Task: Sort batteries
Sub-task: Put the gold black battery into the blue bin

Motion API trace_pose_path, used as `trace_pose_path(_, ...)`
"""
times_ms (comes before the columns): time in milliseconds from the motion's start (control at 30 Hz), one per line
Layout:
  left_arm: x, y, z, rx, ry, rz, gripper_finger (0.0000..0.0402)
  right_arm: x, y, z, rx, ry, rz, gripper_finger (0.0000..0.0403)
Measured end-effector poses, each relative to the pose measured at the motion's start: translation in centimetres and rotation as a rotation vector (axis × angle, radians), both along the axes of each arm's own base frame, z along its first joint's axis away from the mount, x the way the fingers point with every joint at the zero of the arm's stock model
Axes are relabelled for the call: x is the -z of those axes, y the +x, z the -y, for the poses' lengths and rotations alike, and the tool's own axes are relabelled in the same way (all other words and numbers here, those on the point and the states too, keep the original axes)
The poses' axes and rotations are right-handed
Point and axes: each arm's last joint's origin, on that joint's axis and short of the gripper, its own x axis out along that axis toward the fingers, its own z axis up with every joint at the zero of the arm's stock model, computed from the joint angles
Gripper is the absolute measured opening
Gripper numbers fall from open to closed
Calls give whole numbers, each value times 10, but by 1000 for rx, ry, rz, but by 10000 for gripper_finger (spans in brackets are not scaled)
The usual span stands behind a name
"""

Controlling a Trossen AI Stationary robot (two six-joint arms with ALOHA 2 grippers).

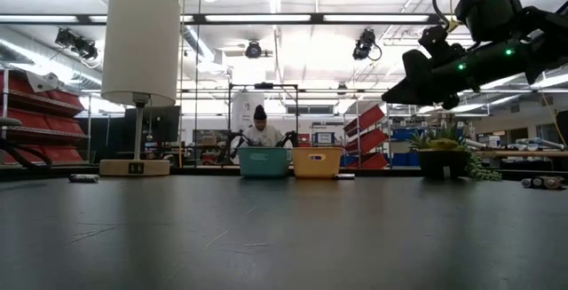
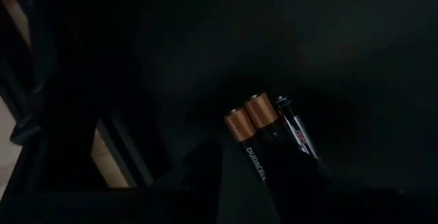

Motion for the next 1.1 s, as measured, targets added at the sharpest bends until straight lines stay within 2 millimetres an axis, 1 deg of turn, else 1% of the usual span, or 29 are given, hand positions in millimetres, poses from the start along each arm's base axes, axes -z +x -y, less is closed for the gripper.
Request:
trace_pose_path(200, -2, 12, 2, 146, -17, 41, 126, 0, 0, 0, 2, 12, 9, 87)
trace_pose_path(300, -2, 12, 1, 195, 3, 52, 128, 0, 0, 0, 2, 12, 9, 87)
trace_pose_path(367, 1, 13, 1, 181, 38, 112, 128, 0, 0, 0, 2, 14, 11, 87)
trace_pose_path(433, 9, 13, -2, 155, 91, 153, 128, 0, 0, 0, 4, 20, 15, 87)
trace_pose_path(500, 14, 17, 0, 145, 75, 168, 128, 0, 0, 0, 4, 21, 13, 87)
trace_pose_path(567, 14, 20, 1, 129, 27, 145, 128, 0, 0, 0, 4, 21, 13, 87)
trace_pose_path(767, 13, 19, 0, 82, 21, 122, 129, 2, 1, 0, 4, 25, 1, 87)
trace_pose_path(900, 17, 16, 0, 66, -26, 49, 129, 2, 1, 0, 4, 24, 3, 87)
trace_pose_path(1033, 25, 14, -1, 33, -62, 66, 129, 2, 1, 0, 4, 24, 3, 87)
trace_pose_path(1100, 25, 14, -1, 33, -65, 68, 129, 2, 1, 0, 4, 24, 4, 87)
